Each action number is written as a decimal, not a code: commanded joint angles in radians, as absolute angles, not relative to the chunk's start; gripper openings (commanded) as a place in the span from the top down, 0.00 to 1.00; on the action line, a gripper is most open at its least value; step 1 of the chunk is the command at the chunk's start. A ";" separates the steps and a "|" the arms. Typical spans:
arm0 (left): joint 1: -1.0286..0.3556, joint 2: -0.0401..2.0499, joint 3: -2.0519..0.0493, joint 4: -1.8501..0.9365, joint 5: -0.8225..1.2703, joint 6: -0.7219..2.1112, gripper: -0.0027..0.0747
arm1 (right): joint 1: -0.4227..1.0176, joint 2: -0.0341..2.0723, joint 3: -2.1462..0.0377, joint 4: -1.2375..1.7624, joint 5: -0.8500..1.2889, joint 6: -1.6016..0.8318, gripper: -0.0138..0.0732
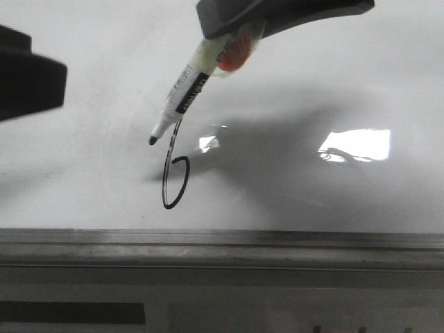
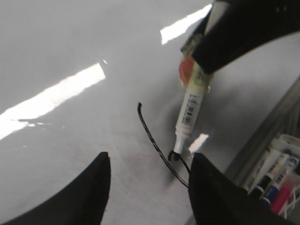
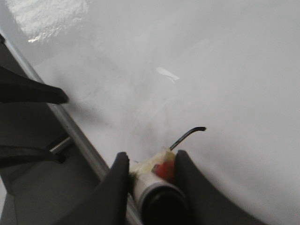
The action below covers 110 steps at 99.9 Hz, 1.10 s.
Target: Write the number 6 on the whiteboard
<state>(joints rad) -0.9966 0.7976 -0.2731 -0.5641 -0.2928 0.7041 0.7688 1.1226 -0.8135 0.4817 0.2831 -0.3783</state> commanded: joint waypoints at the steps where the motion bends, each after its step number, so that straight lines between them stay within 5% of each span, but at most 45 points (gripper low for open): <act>1: -1.005 0.819 -0.304 -0.536 -0.329 0.703 0.51 | 0.793 1.100 -0.845 0.480 0.234 -0.393 0.91; 75: -1.131 1.008 -0.378 -0.564 -0.409 0.699 0.51 | 0.896 1.100 -0.845 0.491 0.240 -0.393 0.91; 84: -1.131 1.008 -0.378 -0.598 -0.419 0.699 0.65 | 0.896 1.100 -0.845 0.491 0.240 -0.393 0.91; 95: -1.131 1.008 -0.378 -0.602 -0.401 0.699 0.98 | 0.896 1.100 -0.845 0.491 0.240 -0.393 0.91; 110: -1.131 1.008 -0.378 -0.603 -0.389 0.699 0.99 | 0.896 1.100 -0.845 0.491 0.242 -0.393 0.91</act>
<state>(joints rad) -1.1261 1.0149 -0.3480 -0.5937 -0.3237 0.7064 0.8976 1.1226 -0.8135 0.4785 0.2918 -0.3820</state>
